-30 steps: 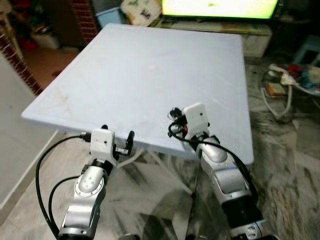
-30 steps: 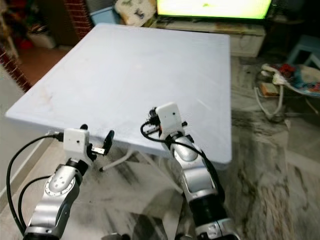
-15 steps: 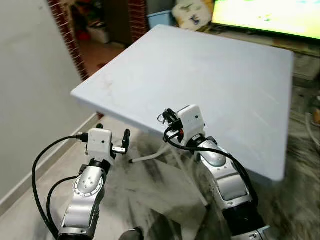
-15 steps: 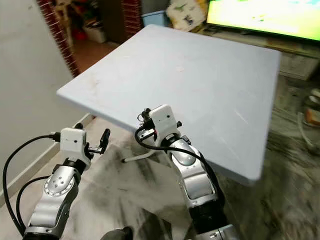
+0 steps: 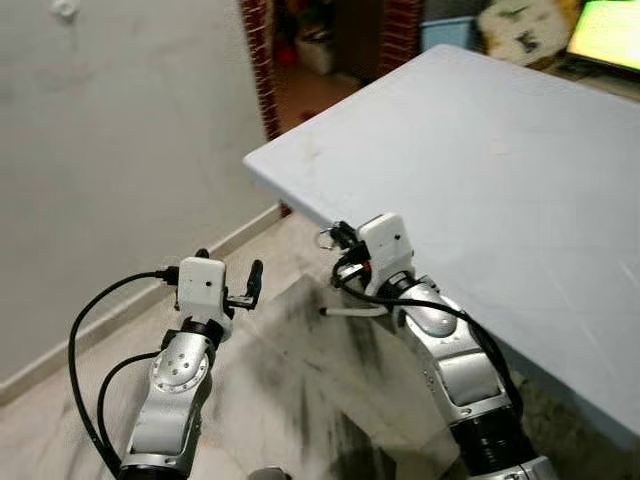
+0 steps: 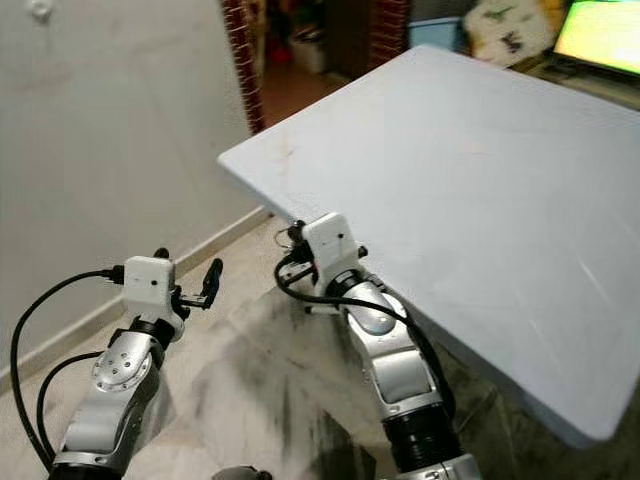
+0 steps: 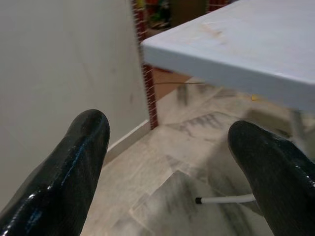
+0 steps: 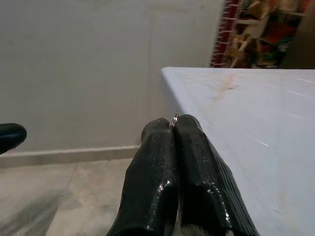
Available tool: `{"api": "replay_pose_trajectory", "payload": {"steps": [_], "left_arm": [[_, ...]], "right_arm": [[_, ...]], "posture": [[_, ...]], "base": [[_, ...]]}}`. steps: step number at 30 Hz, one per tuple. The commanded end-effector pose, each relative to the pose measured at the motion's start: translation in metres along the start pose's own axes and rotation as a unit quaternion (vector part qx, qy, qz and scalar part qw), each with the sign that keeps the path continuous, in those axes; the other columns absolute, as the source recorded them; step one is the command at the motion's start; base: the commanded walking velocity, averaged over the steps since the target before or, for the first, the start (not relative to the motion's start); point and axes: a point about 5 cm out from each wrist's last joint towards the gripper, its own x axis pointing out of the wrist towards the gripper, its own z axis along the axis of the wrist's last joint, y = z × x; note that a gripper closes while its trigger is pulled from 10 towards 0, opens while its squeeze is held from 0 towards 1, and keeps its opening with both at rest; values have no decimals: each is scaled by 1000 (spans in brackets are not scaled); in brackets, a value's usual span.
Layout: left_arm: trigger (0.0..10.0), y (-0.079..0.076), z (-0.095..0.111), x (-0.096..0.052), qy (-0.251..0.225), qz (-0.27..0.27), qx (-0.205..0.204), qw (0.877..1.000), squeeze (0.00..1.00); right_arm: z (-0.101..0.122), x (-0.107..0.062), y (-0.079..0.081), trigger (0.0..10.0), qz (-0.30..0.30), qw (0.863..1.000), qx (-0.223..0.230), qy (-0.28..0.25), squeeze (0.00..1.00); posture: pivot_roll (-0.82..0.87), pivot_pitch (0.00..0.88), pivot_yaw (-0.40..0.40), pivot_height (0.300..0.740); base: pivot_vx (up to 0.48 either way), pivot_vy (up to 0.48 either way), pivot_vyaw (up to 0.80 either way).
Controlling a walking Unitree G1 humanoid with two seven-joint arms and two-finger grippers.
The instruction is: Hang keys on a hook
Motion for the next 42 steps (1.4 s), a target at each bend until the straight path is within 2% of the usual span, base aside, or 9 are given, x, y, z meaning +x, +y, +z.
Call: {"api": "replay_pose_trajectory", "payload": {"steps": [1, 7, 21, 34, 42], "left_arm": [[10000, 4, -2, 0, 5, 7, 7, 1000, 0], [10000, 6, -5, -2, 8, 21, 15, 1000, 0], [10000, 0, -8, -2, 15, 8, 7, 1000, 0], [10000, -3, -9, -2, 14, 6, 4, 1000, 0], [10000, -7, -8, -1, 7, -4, -11, 1000, 0]], "right_arm": [[5, 1, 7, 10000, 14, 1000, 2, -11, 0], [7, 1, 8, 10000, 20, 1000, -1, -16, 0], [5, -2, 12, 10000, 25, 1000, -12, -11, 0], [10, -3, 7, 10000, 23, 999, -9, -28, 0], [10, -3, 5, 10000, 16, 999, -22, -31, 0]], "posture": [[15, 81, 50, 740], [15, 83, 47, 740], [10, 80, 36, 740], [6, 72, 21, 740], [3, 64, 18, 740]], "base": [[0, 0, 800], [0, 0, 800], [0, 0, 800], [0, 0, 792], [0, 0, 71]]}}
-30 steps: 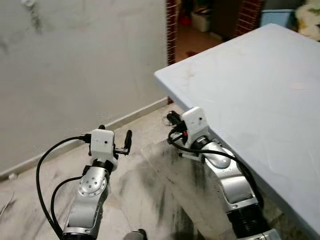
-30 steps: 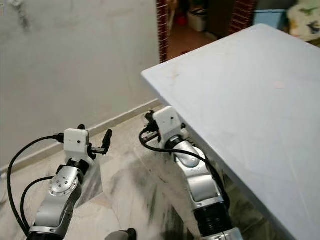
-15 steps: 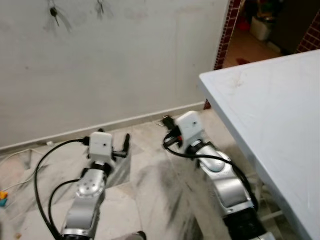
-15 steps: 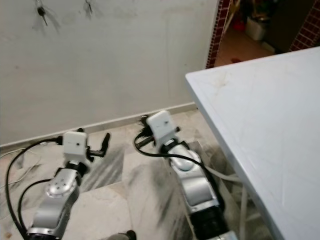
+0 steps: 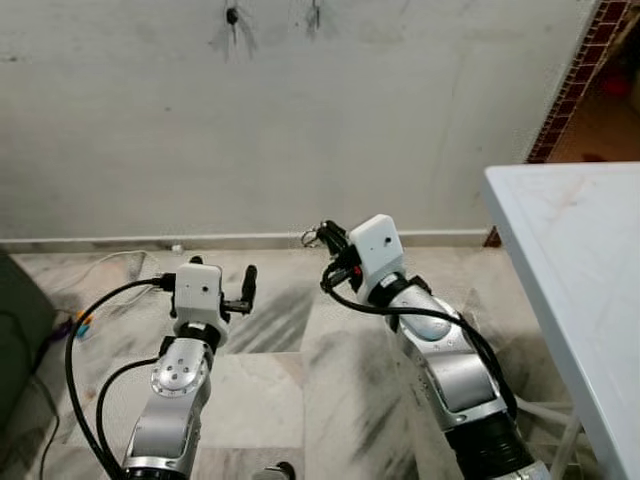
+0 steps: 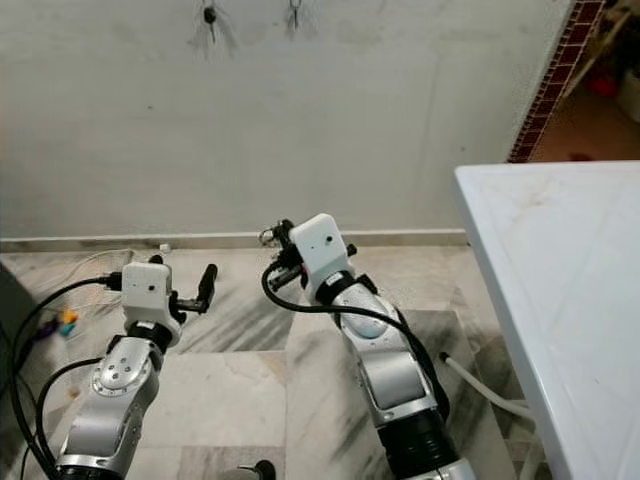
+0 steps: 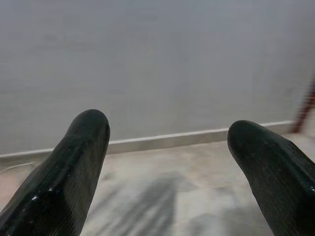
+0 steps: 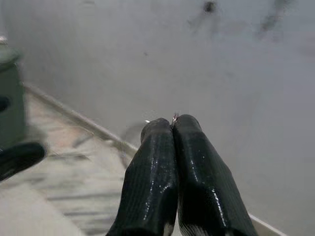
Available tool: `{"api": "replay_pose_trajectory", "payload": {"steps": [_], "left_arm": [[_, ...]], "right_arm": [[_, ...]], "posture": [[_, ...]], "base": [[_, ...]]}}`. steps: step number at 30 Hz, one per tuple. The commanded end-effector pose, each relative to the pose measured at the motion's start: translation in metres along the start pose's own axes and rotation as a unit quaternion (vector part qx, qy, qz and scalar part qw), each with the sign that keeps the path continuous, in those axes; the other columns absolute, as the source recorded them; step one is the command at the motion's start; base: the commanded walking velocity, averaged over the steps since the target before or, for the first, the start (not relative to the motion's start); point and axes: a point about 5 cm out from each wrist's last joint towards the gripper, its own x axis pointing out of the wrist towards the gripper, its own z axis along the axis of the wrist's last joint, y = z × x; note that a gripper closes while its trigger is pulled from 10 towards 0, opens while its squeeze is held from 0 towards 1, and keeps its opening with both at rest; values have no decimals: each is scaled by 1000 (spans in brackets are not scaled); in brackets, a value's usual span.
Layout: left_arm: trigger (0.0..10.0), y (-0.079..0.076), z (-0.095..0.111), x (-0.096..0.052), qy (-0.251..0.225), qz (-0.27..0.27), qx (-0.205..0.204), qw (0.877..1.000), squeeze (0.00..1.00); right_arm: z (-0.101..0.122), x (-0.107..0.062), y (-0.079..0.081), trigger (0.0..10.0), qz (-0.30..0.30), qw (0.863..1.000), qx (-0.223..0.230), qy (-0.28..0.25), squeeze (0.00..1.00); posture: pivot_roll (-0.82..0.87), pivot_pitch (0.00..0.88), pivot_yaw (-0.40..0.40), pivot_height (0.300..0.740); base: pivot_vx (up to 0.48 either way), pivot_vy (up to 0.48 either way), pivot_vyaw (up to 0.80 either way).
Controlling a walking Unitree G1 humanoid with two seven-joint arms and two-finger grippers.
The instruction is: Hang keys on a hook
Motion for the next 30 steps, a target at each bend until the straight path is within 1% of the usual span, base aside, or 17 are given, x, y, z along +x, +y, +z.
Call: {"api": "replay_pose_trajectory", "payload": {"steps": [1, 3, 5, 7, 9, 10, 13, 14, 17, 21, 30], "left_arm": [[10000, 6, 1, 0, -2, 1, 5, 1000, 0], [10000, 5, 3, 0, -6, -8, -1, 1000, 0], [10000, 3, 4, 0, -9, -17, -9, 1000, 0], [10000, 3, 4, 1, -10, -18, -9, 1000, 0], [10000, -1, 6, 1, -11, -34, -18, 999, 0], [10000, -1, 6, 1, -11, -34, -18, 999, 0], [10000, -5, 6, 1, -9, -49, -25, 998, 0], [10000, -5, 6, 1, -9, -49, -25, 998, 0], [10000, -5, 8, -3, -11, -61, -30, 998, 0], [10000, -3, 8, -6, -15, -68, -34, 997, 0], [10000, -4, 11, -6, -21, -75, -34, 996, 0]], "right_arm": [[6, 2, 3, 10000, -2, 1000, 2, -17, 0], [6, 3, 1, 10000, -17, 1000, 0, -18, 0], [5, 3, -7, 10000, -51, 999, 7, -18, 0], [5, 3, -9, 10000, -61, 998, 6, -18, 0], [5, 0, -19, 10000, -101, 995, 11, -20, 0], [5, 0, -19, 10000, -101, 995, 11, -20, 0], [4, -3, -30, 10000, -144, 989, 5, -21, 0], [4, -3, -30, 10000, -144, 989, 5, -21, 0], [6, -7, -41, 10000, -183, 983, -2, -29, 0], [7, -7, -44, 10000, -197, 980, -3, -34, 0], [8, -4, -42, 10000, -198, 979, 0, -40, 0]], "posture": [[3, 64, 18, 740], [4, 64, 19, 740], [3, 63, 21, 740], [1, 60, 24, 740], [1, 60, 26, 740], [1, 60, 26, 740], [-2, 58, 29, 740], [-2, 58, 29, 740], [-1, 58, 32, 740], [3, 57, 34, 740], [8, 62, 33, 740]], "base": [[0, 0, 0], [0, 0, 0], [0, 0, 0], [0, 0, 0], [0, 0, 0], [0, 0, 0], [0, 0, 0], [0, 0, 0], [81, 0, 0], [283, 0, 0], [456, 0, 0]]}}
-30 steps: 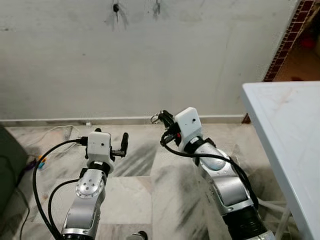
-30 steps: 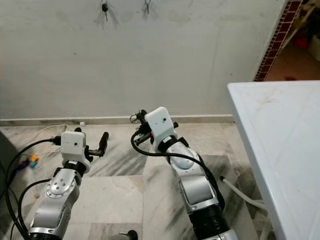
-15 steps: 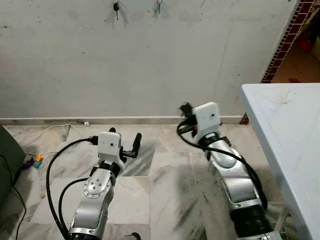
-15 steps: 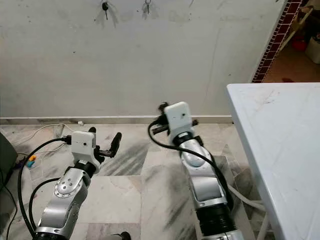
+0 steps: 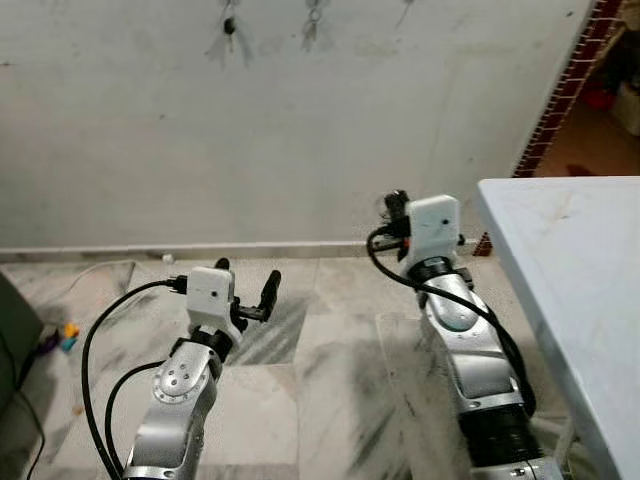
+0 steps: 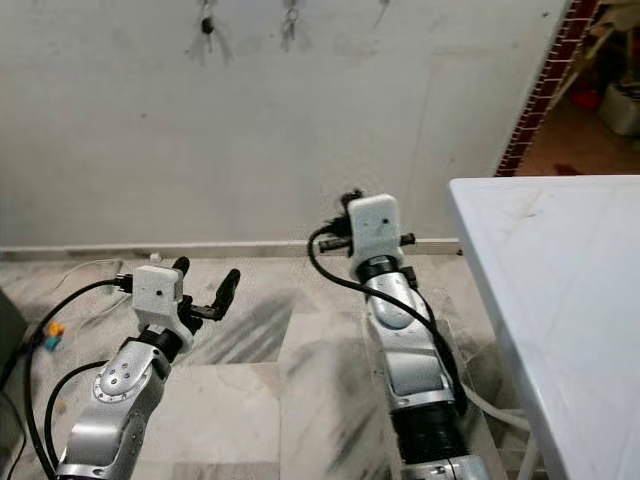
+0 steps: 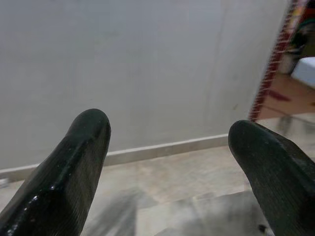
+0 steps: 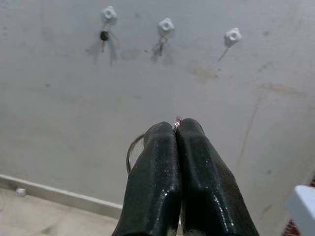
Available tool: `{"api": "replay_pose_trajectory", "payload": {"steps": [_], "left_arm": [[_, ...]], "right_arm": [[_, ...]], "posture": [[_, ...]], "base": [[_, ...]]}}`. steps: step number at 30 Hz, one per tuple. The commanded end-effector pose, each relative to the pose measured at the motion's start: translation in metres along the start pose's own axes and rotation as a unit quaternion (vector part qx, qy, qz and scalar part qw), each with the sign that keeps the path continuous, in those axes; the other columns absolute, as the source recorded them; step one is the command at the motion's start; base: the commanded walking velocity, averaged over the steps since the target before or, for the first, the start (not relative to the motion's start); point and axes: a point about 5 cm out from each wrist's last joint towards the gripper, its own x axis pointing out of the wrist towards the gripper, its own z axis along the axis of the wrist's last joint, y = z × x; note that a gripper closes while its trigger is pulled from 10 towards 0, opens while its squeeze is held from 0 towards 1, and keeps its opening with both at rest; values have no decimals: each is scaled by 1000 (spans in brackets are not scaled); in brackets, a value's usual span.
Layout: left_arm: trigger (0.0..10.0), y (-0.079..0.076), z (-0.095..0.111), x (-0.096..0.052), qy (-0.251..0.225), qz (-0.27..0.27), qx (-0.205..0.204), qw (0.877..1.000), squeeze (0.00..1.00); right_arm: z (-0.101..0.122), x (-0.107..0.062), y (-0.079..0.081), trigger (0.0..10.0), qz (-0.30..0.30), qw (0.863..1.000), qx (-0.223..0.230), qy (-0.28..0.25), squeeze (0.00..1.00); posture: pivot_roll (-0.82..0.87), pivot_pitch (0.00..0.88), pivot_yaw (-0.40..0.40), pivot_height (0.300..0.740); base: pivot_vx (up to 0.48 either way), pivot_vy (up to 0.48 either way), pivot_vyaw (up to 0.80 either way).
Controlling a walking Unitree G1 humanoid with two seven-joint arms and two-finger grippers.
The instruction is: Hang keys on a hook
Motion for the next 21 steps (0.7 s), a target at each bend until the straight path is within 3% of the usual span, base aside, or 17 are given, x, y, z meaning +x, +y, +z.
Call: {"api": "replay_pose_trajectory", "payload": {"steps": [1, 21], "left_arm": [[10000, 6, 5, -1, -7, 6, 6, 1000, 0], [10000, 5, 2, -4, 2, 4, 5, 1000, 0]], "right_arm": [[2, 2, 4, 10000, 1, 1000, 4, -3, 0], [2, 4, -1, 10000, -12, 1000, 1, -7, 0]], "posture": [[8, 62, 33, 740], [7, 68, 30, 740]], "base": [[480, 0, 0], [478, 0, 0]]}}
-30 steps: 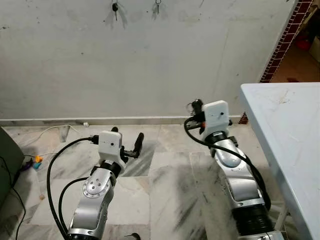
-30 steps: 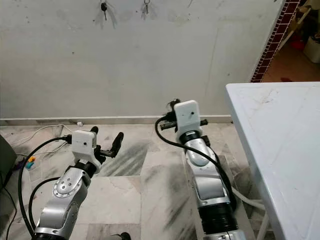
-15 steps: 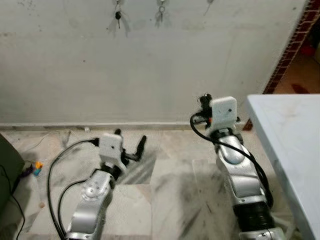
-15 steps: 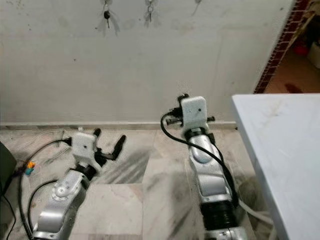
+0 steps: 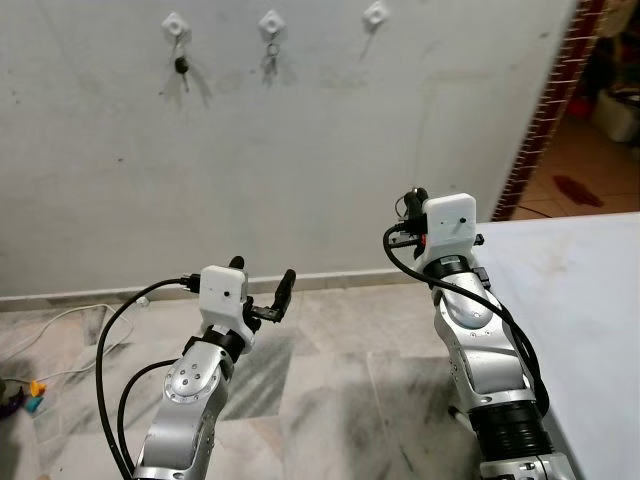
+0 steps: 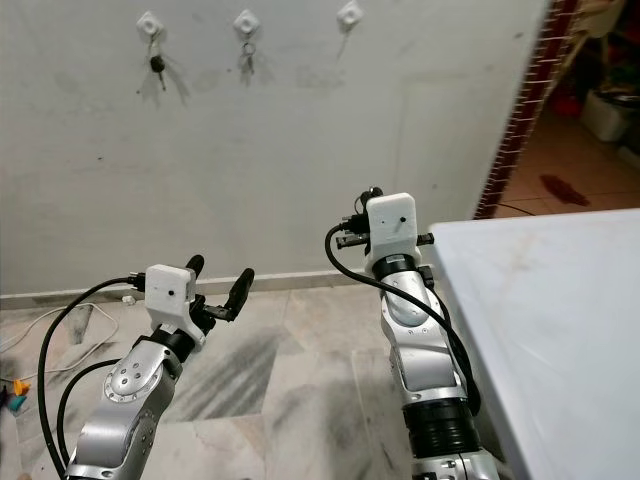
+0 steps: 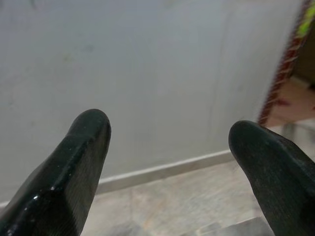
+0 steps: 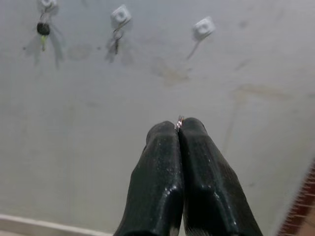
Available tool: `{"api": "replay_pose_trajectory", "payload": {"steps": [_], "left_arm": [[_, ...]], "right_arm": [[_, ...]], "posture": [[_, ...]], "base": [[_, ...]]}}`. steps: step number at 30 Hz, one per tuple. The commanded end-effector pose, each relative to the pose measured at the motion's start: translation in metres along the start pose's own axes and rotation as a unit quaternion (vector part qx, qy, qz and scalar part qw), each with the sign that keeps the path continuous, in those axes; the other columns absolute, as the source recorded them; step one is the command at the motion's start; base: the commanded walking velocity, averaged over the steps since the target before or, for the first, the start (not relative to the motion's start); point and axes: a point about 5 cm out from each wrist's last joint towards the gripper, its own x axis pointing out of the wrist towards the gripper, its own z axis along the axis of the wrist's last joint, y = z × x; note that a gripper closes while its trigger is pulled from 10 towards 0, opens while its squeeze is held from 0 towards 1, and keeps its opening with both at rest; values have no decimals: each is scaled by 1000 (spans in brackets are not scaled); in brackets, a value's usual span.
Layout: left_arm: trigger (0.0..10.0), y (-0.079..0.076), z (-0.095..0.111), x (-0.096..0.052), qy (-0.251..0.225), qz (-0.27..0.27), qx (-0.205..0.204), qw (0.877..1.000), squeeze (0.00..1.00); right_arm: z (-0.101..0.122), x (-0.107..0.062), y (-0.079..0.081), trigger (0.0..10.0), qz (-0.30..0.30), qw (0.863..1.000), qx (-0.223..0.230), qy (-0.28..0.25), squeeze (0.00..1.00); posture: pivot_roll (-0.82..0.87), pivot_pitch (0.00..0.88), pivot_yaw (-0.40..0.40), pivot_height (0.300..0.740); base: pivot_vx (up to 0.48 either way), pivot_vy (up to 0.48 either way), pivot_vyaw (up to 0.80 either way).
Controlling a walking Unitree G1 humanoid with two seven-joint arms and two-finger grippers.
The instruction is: Hang keys on a hook
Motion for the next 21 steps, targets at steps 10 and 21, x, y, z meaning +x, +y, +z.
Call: {"api": "replay_pose_trajectory", "payload": {"steps": [10, 21], "left_arm": [[10000, -5, 4, 3, -5, -10, 0, 1000, 0], [10000, -5, 3, 4, -3, -12, 2, 1000, 0]], "right_arm": [[0, -1, -7, 10000, -9, 1000, -8, -3, 0], [-2, -1, -7, 10000, -4, 1000, -9, -1, 0]], "posture": [[4, 68, 30, 740], [6, 62, 28, 740]], "base": [[472, 0, 0], [468, 0, 0]]}}
